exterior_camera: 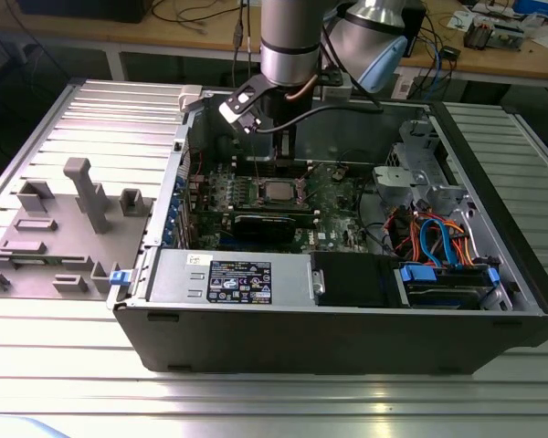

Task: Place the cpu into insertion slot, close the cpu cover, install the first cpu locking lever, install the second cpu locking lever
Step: 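Close the cpu cover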

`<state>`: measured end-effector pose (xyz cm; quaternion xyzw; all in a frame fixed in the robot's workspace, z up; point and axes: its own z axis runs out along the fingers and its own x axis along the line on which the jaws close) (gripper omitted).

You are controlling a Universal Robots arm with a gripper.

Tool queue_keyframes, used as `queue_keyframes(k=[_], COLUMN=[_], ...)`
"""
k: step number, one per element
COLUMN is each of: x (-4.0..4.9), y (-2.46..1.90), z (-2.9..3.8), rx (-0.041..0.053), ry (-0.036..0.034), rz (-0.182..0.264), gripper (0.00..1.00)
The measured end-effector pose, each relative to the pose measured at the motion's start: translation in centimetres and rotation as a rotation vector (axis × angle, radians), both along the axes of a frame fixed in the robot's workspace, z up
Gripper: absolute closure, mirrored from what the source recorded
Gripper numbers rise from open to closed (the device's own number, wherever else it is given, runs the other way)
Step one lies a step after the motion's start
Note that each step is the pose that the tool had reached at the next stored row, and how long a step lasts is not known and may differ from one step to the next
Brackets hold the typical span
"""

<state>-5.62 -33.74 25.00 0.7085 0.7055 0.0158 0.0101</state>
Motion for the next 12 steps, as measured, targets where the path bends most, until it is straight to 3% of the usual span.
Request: queue_keyframes(k=[12], x=[0.0], y=[-0.01], z=[0.2], rx=[0.0001], ry=[0.0], rz=[0.0], gripper=[0.89])
